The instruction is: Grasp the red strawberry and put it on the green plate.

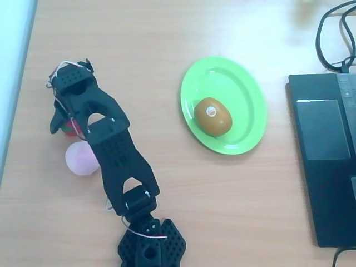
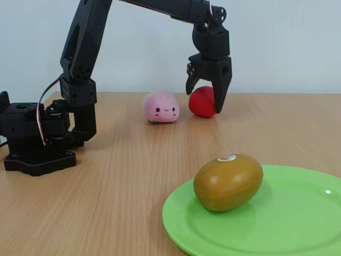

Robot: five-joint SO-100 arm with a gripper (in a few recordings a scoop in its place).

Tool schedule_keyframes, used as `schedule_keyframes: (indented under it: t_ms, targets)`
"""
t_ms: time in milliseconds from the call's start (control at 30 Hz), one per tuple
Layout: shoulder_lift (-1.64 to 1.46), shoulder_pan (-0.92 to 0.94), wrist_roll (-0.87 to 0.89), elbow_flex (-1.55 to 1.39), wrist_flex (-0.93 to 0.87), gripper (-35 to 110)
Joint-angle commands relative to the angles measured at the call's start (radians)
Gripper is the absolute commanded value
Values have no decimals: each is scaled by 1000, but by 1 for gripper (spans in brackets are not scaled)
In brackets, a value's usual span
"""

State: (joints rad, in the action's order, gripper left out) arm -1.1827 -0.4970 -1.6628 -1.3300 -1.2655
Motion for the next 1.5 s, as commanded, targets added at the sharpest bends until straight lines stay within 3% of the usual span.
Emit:
schedule_keyframes:
  t_ms: [0, 367, 900, 1133, 1467]
  targets:
    - [-12, -23, -3, -2, -9, 46]
    - [3, -28, 28, 17, -9, 26]
    - [-48, -38, 83, 44, -12, 25]
    - [-167, -34, 207, 52, -35, 25]
    - [-327, 28, 422, 207, -215, 23]
